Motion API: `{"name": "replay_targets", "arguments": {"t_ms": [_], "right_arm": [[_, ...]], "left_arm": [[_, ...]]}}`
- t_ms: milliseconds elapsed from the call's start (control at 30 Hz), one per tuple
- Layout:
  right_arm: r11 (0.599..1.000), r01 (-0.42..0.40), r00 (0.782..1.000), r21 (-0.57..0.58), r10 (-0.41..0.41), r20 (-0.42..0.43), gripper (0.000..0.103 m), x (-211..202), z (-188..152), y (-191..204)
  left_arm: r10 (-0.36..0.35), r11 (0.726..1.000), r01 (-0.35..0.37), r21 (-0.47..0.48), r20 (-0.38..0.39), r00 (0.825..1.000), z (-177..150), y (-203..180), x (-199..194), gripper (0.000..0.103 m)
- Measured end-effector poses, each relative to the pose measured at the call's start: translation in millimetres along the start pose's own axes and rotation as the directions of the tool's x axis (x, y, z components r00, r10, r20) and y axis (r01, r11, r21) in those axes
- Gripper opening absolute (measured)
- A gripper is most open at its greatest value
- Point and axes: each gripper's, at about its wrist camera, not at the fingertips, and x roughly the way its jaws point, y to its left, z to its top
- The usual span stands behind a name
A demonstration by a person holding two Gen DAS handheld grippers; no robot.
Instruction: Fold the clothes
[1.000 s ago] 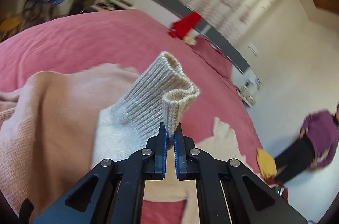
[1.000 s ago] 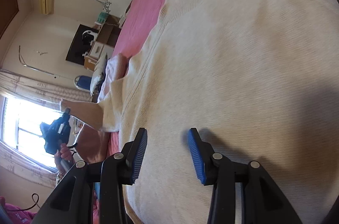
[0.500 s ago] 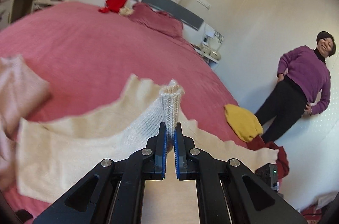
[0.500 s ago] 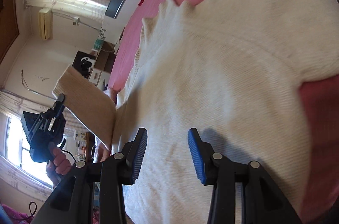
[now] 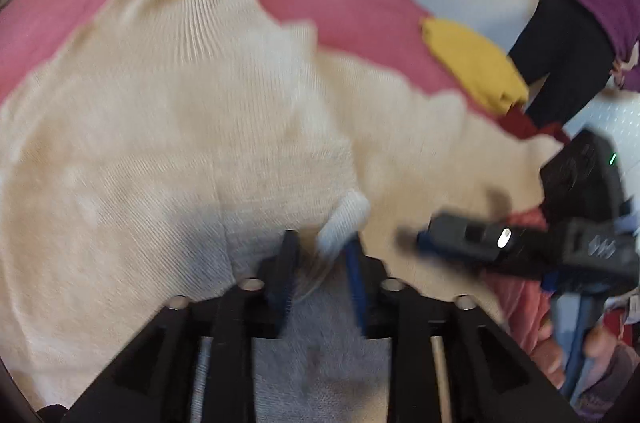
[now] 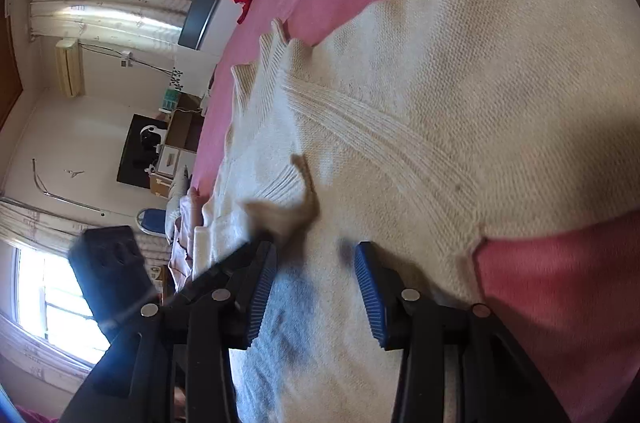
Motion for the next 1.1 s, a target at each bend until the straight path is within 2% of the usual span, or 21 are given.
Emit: {"name": "replay_targets", "arguments": {"t_ms": [33, 100, 133, 333, 433, 567, 633, 767, 833, 867, 933, 1100], "right_arm": [[1.000, 0.002, 1.000, 0.001, -0.002, -0.006, 0.042, 2, 2, 1], [1.000, 0.013, 1.000, 0.002, -0.013, -0.027, 0.043, 9, 7, 3], [1.000, 0.020, 0.999, 0.003, -0.020, -0.041, 0.044, 12, 10, 5], [0.997, 0.071, 0.994, -0.023, -0.073, -0.083, 0.044, 22, 18, 12], [0.997, 0.071, 0.994, -0.019, -0.073, -0.085, 0.044, 24, 21, 10], [0.998, 0.062, 0.994, -0.017, -0.063, -0.093, 0.044, 32, 26, 7], [0.999, 0.041, 0.994, -0.019, -0.043, -0.096, 0.044, 35, 27, 7], [1.000, -0.028, 0.995, -0.007, 0.027, -0.097, 0.046, 31, 25, 5], [0.999, -0.043, 0.995, -0.015, 0.042, -0.093, 0.047, 28, 23, 6], [0.999, -0.042, 0.995, -0.020, 0.040, -0.096, 0.047, 27, 22, 6], [0.999, -0.045, 0.994, -0.023, 0.042, -0.096, 0.047, 25, 19, 7], [0.997, -0.071, 0.992, 0.004, 0.071, -0.100, 0.047, 20, 7, 6]], "left_arm": [[-0.021, 1.000, 0.021, -0.001, 0.018, 1.000, -3, -1, -2, 0.050], [-0.059, 0.998, 0.059, -0.002, 0.047, 0.997, -9, -4, -7, 0.075], [-0.078, 0.997, 0.078, -0.001, 0.046, 0.996, -11, -5, -10, 0.078], [-0.156, 0.987, 0.156, -0.028, -0.018, 0.988, -23, 7, -31, 0.079], [-0.181, 0.980, 0.177, -0.091, -0.036, 0.983, -37, 39, -57, 0.079], [-0.130, 0.965, 0.127, -0.228, 0.000, 0.992, -59, 111, -106, 0.079], [-0.094, 0.940, 0.100, -0.326, 0.034, 0.995, -70, 154, -134, 0.079], [0.005, 0.854, 0.066, -0.516, 0.135, 0.991, -94, 236, -188, 0.079], [0.053, 0.817, 0.059, -0.574, 0.177, 0.983, -103, 264, -208, 0.079], [0.064, 0.809, 0.057, -0.585, 0.184, 0.981, -105, 272, -213, 0.079], [0.064, 0.804, 0.061, -0.592, 0.188, 0.980, -109, 281, -219, 0.079], [-0.012, 0.830, 0.094, -0.550, 0.152, 0.988, -106, 270, -203, 0.079]]}}
